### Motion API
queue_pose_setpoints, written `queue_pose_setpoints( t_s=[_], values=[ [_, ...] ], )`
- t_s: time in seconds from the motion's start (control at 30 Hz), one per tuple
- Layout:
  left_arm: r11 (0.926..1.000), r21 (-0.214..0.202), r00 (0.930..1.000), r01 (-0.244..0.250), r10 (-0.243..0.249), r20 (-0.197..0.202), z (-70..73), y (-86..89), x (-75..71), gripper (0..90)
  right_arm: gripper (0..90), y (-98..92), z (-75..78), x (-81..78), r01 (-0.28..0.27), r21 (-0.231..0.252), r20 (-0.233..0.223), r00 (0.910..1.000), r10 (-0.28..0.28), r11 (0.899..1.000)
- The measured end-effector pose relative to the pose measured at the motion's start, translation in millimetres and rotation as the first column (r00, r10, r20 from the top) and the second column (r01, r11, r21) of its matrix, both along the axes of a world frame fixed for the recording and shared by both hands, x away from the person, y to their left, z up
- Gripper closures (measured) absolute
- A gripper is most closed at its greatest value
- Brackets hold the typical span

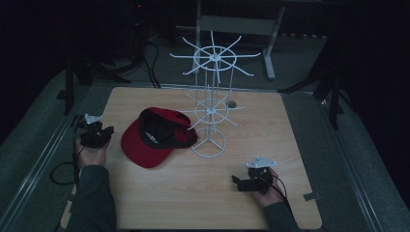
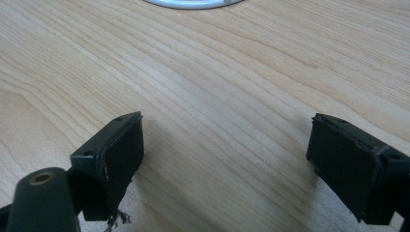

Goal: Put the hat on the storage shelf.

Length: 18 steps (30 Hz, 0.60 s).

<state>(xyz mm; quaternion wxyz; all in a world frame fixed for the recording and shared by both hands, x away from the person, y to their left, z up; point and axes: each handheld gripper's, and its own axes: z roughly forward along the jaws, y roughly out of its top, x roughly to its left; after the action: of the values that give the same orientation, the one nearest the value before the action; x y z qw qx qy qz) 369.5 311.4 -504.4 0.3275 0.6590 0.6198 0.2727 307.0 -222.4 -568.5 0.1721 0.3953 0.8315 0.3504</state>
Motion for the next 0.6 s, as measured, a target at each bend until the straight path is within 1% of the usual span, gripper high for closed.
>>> queue_pose_setpoints(
  t_s=[0.03,0.07,0.1,0.13,0.17,0.23,0.3,0.33,0.37,0.43,0.6],
  values=[
    [0.9999,0.000,0.9999,0.010,-0.010,-0.005,0.0,-1.1,2.8,90.0,12.9,0.0,0.0,0.0,0.000,0.000,0.000,1.0000,0.000,1.000],
    [0.9997,-0.001,0.9995,0.024,-0.024,-0.019,-0.8,-2.4,5.5,90.0,12.9,0.0,0.0,0.0,0.000,0.001,0.000,1.0000,0.000,1.000],
    [0.9993,-0.003,0.9984,0.039,-0.039,-0.042,-2.6,-4.1,7.6,90.0,12.9,0.0,0.0,0.1,0.000,0.000,0.001,1.0000,0.000,1.000],
    [0.9984,0.008,0.9967,0.056,-0.055,-0.059,-5.3,-6.1,8.6,90.0,12.9,0.0,0.0,0.1,0.000,0.000,0.001,1.0000,0.000,1.000],
    [0.9974,0.019,0.9950,0.069,-0.068,-0.074,-8.1,-8.5,8.7,90.0,12.9,0.0,0.0,0.0,0.000,0.000,0.001,1.0000,0.000,1.000],
    [0.9955,0.013,0.9917,0.094,-0.093,-0.089,-12.3,-11.7,6.6,90.0,12.9,0.0,0.0,0.0,-0.001,0.000,0.001,1.0000,0.001,1.000],
    [0.9939,0.014,0.9891,0.109,-0.107,-0.101,-14.6,-13.9,2.9,90.0,12.9,0.0,0.0,0.0,0.000,0.000,0.000,1.0000,0.000,1.000],
    [0.9928,-0.002,0.9873,0.120,-0.119,-0.105,-15.8,-16.8,-3.6,90.0,12.9,0.0,0.0,0.0,0.000,0.000,0.001,1.0000,0.000,1.000],
    [0.9928,-0.002,0.9873,0.120,-0.119,-0.105,-15.8,-16.8,-3.6,90.0,12.9,0.0,0.0,0.0,0.000,0.000,0.001,1.0000,0.000,1.000],
    [0.9912,0.008,0.9849,0.132,-0.130,-0.114,-16.6,-21.4,-10.4,90.0,12.9,0.0,0.0,0.0,0.000,0.000,0.000,1.0000,0.000,1.000],
    [0.9881,0.018,0.9817,0.153,-0.150,-0.118,-17.3,-34.7,-24.6,90.0,12.9,0.0,0.0,0.0,0.000,0.000,0.000,1.0000,0.000,1.000]
  ],
)
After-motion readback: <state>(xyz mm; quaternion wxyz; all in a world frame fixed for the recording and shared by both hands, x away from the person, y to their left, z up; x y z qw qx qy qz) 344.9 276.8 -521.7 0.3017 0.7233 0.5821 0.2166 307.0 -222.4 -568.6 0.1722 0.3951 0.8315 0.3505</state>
